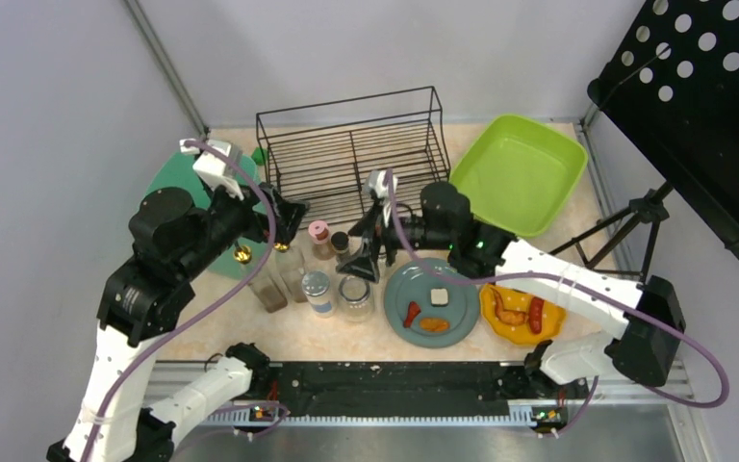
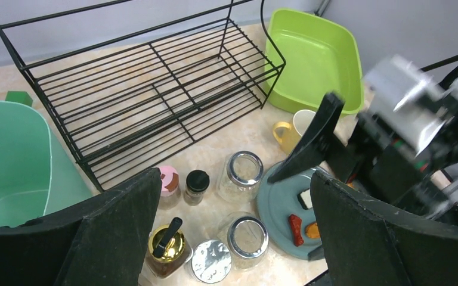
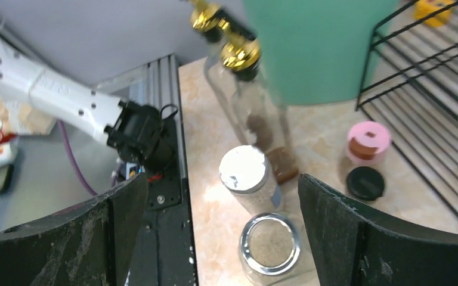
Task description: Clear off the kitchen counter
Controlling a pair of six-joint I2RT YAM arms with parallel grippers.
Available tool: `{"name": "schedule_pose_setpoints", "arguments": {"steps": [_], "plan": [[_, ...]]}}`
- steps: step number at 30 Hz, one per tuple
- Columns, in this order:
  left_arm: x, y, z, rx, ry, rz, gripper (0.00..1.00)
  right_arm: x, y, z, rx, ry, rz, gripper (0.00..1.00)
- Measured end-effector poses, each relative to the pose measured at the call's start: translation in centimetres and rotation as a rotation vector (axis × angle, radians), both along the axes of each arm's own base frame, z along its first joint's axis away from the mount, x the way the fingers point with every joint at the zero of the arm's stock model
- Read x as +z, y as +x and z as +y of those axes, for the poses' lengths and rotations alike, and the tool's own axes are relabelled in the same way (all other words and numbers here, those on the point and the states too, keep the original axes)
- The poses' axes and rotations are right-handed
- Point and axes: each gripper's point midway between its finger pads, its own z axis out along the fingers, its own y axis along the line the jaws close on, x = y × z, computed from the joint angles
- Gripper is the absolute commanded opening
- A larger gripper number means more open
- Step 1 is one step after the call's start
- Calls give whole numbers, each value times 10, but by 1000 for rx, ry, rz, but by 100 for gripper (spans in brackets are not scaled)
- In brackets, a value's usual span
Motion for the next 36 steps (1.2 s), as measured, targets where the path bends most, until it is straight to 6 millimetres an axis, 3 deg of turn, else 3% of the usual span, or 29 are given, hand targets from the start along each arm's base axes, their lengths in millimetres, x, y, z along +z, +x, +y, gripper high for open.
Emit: {"name": "schedule_pose_setpoints", "arguments": {"steps": [5,11,20,29,36], "plan": [[6,-13,6,0,-19,-37,99,-37,-26,16,95,16,-79,91],[16,-26,13,-1,-42,-78,99,-43,-32,38,156,112,-199,90],[22,-43,17,-23,-65,-113,99,-57,-15,70,141,181,-255,90],[17,-43,16,-26,-59,-106,99,-42,7,103,111,281,-292,89],[14,-43,16,-26,-54,-98,99,-31,12,124,125,334,-310,88]]}}
